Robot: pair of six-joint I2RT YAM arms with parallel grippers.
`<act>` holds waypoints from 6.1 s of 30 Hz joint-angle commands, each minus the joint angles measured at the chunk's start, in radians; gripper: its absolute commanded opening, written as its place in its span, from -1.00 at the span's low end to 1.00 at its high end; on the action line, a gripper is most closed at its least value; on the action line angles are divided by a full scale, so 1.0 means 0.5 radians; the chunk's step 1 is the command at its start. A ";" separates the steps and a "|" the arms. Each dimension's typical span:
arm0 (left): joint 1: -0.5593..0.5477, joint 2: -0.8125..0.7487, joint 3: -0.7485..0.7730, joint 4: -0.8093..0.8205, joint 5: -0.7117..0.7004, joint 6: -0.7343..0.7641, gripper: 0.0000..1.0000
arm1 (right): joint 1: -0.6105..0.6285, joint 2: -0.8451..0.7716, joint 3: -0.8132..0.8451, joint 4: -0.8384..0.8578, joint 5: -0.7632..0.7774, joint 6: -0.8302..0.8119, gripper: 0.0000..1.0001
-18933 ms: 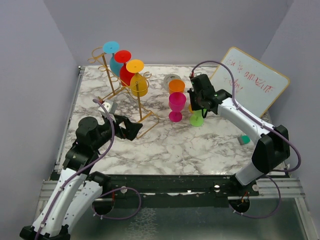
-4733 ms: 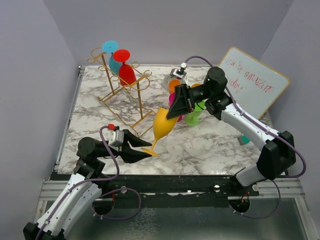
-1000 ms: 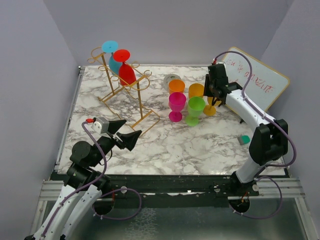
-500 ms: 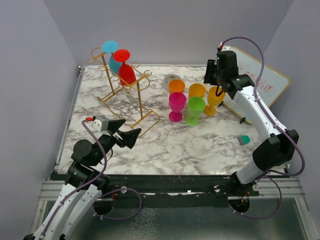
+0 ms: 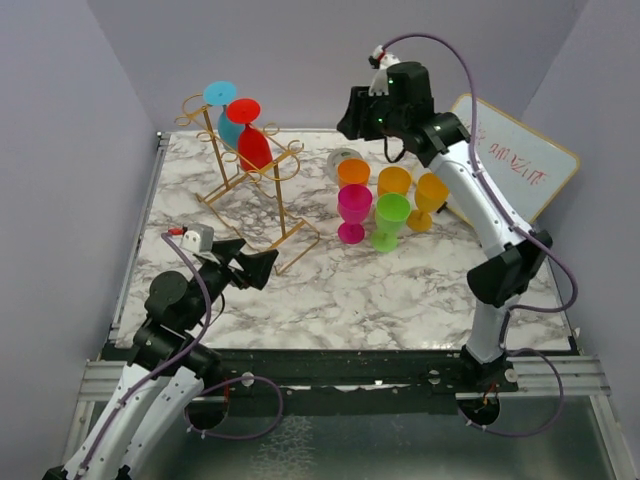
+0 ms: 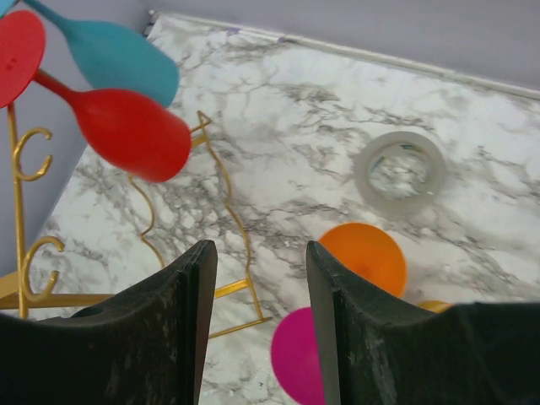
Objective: Take the wine glass off the wine glass rack
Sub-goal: Adjust the wine rack at the center of the board, then pick up the wine glass from the wine rack.
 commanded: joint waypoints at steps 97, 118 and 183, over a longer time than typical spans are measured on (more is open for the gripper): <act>1.237 2.086 2.283 -0.435 0.999 -0.142 0.75 | 1.131 0.197 -1.295 1.669 -0.291 0.638 -0.02; 1.235 2.158 2.107 -0.581 0.986 -0.059 0.66 | 1.229 0.302 -1.213 1.783 -0.330 0.736 -0.01; 1.187 1.364 1.910 -0.623 0.755 0.069 0.83 | 0.602 0.579 0.333 0.807 -0.216 0.774 0.33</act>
